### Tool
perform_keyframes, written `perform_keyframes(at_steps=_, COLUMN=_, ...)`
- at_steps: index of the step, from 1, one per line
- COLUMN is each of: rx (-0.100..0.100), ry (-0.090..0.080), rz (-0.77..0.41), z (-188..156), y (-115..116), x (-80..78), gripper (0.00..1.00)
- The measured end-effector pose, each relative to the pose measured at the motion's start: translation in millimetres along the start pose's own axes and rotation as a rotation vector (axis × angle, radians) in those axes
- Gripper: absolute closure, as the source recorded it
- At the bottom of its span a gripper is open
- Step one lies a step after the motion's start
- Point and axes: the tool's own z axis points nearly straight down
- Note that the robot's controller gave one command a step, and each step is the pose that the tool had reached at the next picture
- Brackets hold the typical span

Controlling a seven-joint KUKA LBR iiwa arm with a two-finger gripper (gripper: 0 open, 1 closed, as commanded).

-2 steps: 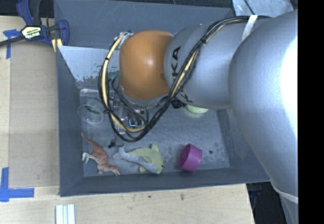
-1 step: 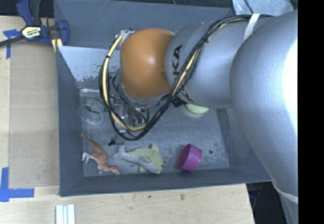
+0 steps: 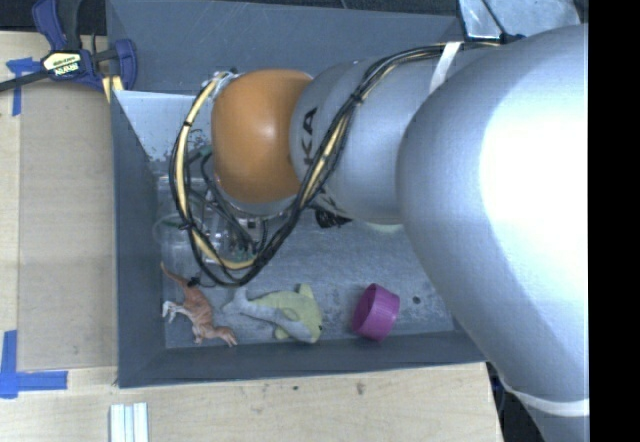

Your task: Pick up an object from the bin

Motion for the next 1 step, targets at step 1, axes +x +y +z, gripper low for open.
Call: perform_keyframes(at_steps=1, rx=0.003, ry=0.010, rz=-0.076, z=11.9, y=-18.1, x=33.7, gripper=0.00)
